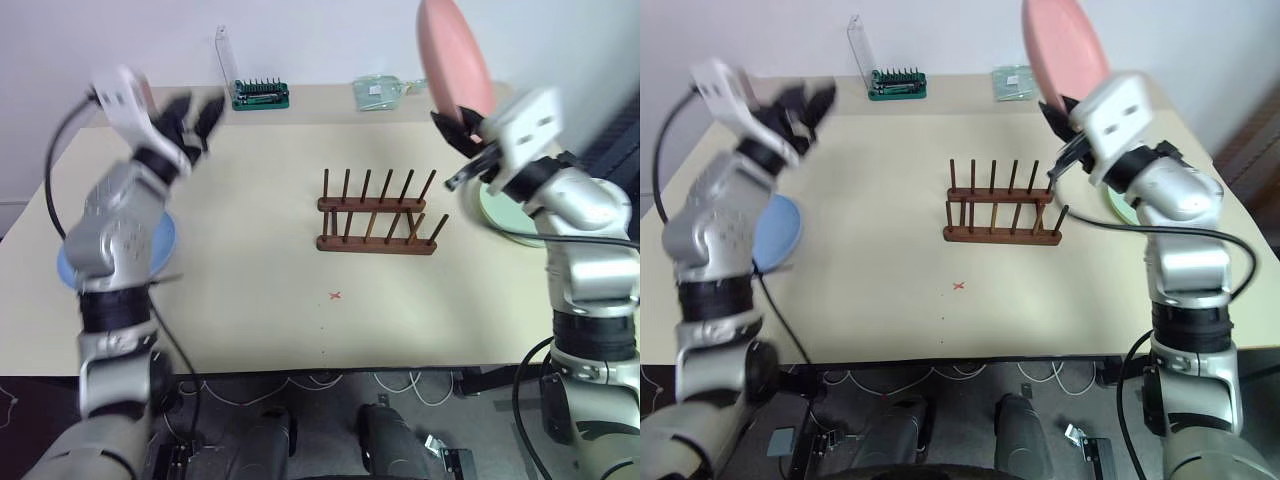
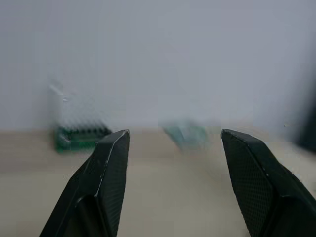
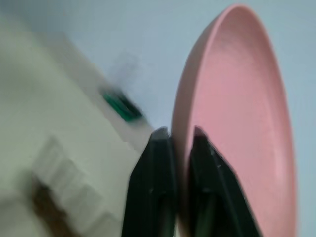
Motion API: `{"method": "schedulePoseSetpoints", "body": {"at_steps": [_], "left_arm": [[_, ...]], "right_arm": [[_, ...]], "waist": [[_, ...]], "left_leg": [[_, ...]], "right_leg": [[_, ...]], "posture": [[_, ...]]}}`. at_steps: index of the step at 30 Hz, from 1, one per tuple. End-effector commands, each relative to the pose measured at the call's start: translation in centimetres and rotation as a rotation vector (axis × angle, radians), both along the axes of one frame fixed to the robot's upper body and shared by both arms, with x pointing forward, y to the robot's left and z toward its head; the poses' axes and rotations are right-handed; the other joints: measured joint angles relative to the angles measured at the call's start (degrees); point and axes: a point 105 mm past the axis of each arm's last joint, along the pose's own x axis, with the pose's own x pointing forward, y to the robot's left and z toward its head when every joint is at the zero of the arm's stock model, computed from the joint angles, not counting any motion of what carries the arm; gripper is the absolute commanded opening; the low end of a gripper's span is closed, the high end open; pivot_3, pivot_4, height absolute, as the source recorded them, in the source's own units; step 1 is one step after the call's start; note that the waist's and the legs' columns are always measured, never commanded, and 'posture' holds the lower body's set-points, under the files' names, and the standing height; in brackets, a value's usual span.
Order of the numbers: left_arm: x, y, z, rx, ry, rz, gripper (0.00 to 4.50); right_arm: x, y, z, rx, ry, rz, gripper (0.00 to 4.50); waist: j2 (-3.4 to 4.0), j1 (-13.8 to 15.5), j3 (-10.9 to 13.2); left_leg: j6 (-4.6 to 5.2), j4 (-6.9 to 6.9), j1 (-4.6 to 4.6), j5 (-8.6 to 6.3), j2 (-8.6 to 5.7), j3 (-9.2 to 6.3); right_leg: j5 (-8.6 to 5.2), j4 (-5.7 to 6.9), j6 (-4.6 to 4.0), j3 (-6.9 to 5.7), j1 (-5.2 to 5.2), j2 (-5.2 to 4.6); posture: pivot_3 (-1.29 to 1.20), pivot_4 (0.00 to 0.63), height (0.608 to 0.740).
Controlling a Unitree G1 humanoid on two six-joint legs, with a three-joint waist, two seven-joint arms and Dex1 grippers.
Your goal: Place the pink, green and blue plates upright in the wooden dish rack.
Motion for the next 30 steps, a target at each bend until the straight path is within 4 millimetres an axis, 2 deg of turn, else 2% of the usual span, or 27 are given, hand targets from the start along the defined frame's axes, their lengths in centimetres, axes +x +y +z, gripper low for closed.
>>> {"method": "schedulePoseSetpoints", "body": {"at_steps": [1,4,6,15,21,25,30], "left_arm": [[-3.9,-3.7,-3.6,0.246,0.031,-0.317,2.99],[-5.5,-4.7,-6.4,0.338,0.09,-0.429,2.99],[-6.4,-5.8,-6.7,0.304,0.099,-0.502,2.99],[-7.3,-8.6,-6.9,0.283,0.097,-0.608,2.99],[-7.2,-8.6,-6.9,0.287,0.09,-0.6,2.99],[-7.2,-8.6,-7.2,0.284,0.089,-0.595,2.99],[-7.2,-8.5,-7.5,0.284,0.091,-0.585,2.99]], "right_arm": [[-3.1,0.4,1.7,0.252,0.086,0.211,0.0],[-3.4,0.2,1.2,0.341,0.172,0.242,0.0],[-3.4,0.2,0.4,0.366,0.224,0.244,0.0],[-1.7,-1.6,-1.3,0.484,0.318,0.165,0.0],[-1.0,-2.2,-2.5,0.523,0.385,0.144,0.0],[0.2,-3.0,-4.2,0.593,0.469,0.088,0.0],[0.7,-3.3,-5.5,0.619,0.524,0.056,0.0]], "waist": [[0.03,-0.02,0.04],[0.12,0.39,0.09],[0.12,0.57,0.09],[0.16,0.16,0.09],[0.18,0.27,0.1],[0.18,0.28,0.1],[0.19,0.28,0.11]], "left_leg": [[0.07,0.0,-0.01,-0.04,0.03,-0.01],[0.09,0.02,-0.01,-0.05,0.05,0.0],[0.09,0.07,0.0,-0.04,0.06,-0.01],[0.12,0.05,0.0,-0.05,0.05,0.07],[0.12,0.06,0.0,-0.05,0.05,0.07],[0.12,0.07,0.0,-0.05,0.05,0.07],[0.12,0.06,-0.01,-0.05,0.04,0.07]], "right_leg": [[0.03,-0.01,-0.05,0.0,-0.02,0.01],[0.04,-0.01,-0.24,-0.01,-0.03,0.02],[0.0,-0.01,-0.35,-0.02,0.02,0.02],[0.1,0.02,-0.15,-0.02,-0.04,0.01],[0.1,0.01,-0.14,-0.02,-0.03,0.02],[0.1,0.01,-0.14,-0.02,-0.03,0.01],[0.1,0.01,-0.14,-0.02,-0.03,0.01]], "posture": [[0.0,0.15,0.74],[0.0,0.15,0.74],[0.0,0.15,0.74],[0.0,0.15,0.74],[0.0,0.15,0.74],[0.0,0.15,0.74],[0.0,0.15,0.74]]}}
